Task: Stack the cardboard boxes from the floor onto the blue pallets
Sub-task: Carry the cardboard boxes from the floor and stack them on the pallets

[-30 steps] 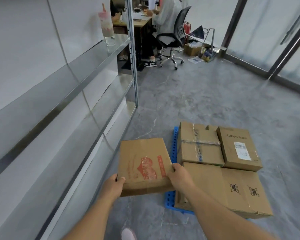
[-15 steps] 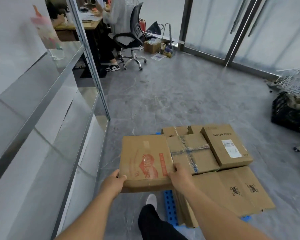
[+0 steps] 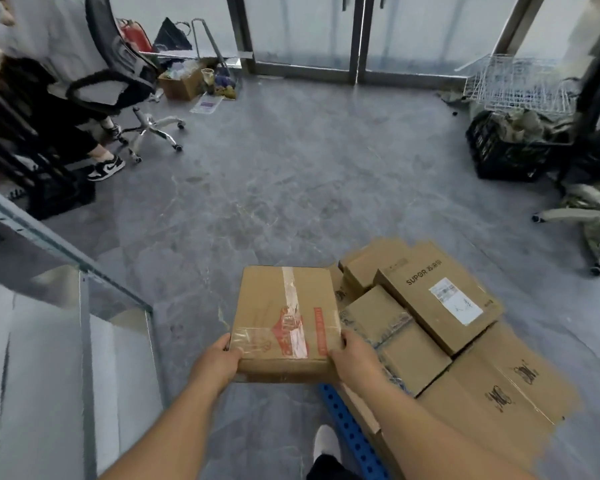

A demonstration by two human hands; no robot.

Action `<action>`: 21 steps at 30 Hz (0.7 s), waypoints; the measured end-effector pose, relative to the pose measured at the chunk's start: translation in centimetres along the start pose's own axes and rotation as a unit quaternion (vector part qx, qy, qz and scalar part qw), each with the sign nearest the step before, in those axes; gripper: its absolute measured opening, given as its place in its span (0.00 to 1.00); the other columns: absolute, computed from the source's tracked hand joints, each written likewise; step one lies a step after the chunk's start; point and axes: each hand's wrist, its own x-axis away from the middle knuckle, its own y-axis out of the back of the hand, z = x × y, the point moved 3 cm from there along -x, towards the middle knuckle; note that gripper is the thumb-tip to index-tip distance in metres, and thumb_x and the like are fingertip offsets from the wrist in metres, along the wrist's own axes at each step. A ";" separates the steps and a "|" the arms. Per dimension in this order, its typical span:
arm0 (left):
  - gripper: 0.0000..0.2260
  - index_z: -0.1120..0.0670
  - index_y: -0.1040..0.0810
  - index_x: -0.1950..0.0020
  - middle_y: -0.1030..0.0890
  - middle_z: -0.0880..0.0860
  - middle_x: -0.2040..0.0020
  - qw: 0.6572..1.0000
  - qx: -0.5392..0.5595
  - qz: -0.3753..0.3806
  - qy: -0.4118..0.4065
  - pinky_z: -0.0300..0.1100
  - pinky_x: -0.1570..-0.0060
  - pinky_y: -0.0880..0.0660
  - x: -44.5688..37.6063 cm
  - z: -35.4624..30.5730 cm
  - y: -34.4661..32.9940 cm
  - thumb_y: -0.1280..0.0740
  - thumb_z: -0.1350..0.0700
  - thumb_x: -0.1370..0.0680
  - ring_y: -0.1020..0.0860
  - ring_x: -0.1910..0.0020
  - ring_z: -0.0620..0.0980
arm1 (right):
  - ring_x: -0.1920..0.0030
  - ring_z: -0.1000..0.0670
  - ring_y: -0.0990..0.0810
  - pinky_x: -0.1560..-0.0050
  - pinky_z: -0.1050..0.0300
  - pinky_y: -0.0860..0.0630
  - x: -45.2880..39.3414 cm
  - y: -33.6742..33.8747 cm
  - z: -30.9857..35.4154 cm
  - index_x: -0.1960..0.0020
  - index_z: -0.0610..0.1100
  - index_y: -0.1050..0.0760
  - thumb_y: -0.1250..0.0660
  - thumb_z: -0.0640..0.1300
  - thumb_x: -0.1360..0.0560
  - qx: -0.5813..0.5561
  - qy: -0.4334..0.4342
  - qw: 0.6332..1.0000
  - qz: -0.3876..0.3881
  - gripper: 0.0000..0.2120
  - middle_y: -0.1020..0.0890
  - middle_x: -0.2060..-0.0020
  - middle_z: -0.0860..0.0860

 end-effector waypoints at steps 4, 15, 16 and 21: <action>0.20 0.52 0.31 0.30 0.25 0.55 0.35 0.999 -0.023 0.027 -0.010 0.47 0.38 0.31 -4.5 -3.2 0.4 0.39 0.58 0.22 0.26 0.39 0.56 | 0.61 0.59 0.27 0.63 0.60 0.30 -3.5 0.2 1.6 0.56 0.58 0.32 0.42 0.52 0.24 0.008 -0.024 1.000 -0.017 0.02 0.27 0.62 0.61; 0.20 0.50 0.30 0.30 0.23 0.53 0.41 0.980 -0.130 0.127 -0.076 0.46 0.48 0.27 -20.6 -10.5 -0.3 0.41 0.59 0.22 0.24 0.48 0.52 | 0.52 0.51 0.21 0.49 0.54 0.23 -13.9 -3.1 4.4 0.47 0.49 0.25 0.42 0.45 0.24 -0.095 -0.159 0.982 -0.031 0.09 0.20 0.51 0.52; 0.20 0.50 0.32 0.29 0.24 0.54 0.38 0.976 -0.149 0.137 -0.081 0.46 0.47 0.27 -22.5 -11.0 -0.7 0.41 0.59 0.22 0.25 0.46 0.53 | 0.53 0.51 0.21 0.50 0.55 0.23 -15.1 -4.0 4.5 0.48 0.47 0.24 0.41 0.43 0.24 -0.120 -0.178 0.976 -0.038 0.09 0.20 0.52 0.51; 0.20 0.52 0.31 0.30 0.23 0.56 0.38 0.956 -0.218 0.175 -0.093 0.49 0.42 0.28 -31.6 -12.0 -3.2 0.41 0.61 0.22 0.26 0.42 0.57 | 0.56 0.54 0.23 0.58 0.62 0.25 -21.2 -9.2 4.3 0.45 0.46 0.27 0.37 0.41 0.25 -0.243 -0.270 0.930 -0.059 0.09 0.22 0.53 0.54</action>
